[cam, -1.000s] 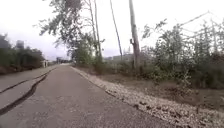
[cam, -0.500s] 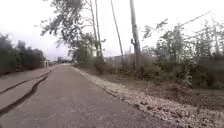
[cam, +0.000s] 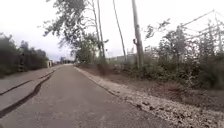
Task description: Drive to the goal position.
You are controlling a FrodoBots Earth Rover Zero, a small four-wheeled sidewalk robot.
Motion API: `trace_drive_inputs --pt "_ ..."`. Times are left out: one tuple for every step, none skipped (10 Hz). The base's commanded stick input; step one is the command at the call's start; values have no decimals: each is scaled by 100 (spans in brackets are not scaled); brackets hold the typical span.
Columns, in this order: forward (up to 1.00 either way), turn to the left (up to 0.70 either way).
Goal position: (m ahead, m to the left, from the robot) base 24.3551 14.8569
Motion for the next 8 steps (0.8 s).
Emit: trace_drive_inputs --pt "0 100" --pt "0 100" --pt "0 100" --pt "0 100" --pt "0 100" --pt "0 100" --pt "0 100" --pt "0 100"
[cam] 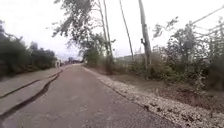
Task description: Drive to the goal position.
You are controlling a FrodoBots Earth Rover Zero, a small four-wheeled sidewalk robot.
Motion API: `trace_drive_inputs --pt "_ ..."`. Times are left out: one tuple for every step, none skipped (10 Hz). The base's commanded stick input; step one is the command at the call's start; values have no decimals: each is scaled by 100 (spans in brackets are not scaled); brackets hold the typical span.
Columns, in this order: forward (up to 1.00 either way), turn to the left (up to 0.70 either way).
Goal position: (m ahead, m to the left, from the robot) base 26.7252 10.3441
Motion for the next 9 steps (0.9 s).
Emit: trace_drive_inputs --pt "0 100" --pt "0 100" --pt "0 100" --pt "0 100" --pt "0 100" --pt "0 100" --pt "0 100" --pt "0 100" --pt "0 100"
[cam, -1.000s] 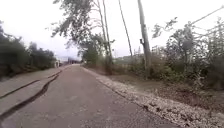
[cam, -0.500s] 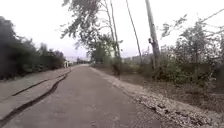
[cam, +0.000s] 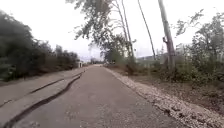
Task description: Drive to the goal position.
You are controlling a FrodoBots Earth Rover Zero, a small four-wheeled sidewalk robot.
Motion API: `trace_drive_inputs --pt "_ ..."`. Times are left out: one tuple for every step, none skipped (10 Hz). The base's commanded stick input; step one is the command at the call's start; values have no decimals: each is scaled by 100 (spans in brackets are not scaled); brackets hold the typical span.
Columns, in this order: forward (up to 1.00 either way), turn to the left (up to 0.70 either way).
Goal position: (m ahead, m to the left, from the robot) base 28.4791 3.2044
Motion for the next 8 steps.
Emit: trace_drive_inputs --pt "0 100" --pt "0 100" --pt "0 100" --pt "0 100" --pt "0 100" --pt "0 100" --pt "0 100" --pt "4 97"
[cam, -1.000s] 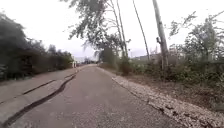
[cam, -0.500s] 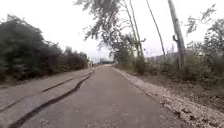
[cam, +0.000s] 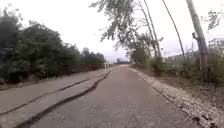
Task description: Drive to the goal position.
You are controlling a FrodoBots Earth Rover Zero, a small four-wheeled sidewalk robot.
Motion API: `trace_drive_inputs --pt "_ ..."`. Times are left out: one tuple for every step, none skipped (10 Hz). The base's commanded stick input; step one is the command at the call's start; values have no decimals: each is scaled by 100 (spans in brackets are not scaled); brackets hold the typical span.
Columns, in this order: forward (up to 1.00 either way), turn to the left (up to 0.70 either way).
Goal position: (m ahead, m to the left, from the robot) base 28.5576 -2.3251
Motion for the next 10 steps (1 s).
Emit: trace_drive_inputs --pt "54 59" --pt "100 19" --pt "100 0" --pt "100 0" --pt "100 0" --pt "100 0" --pt "100 0" --pt "100 0" --pt "100 0" --pt "100 0"
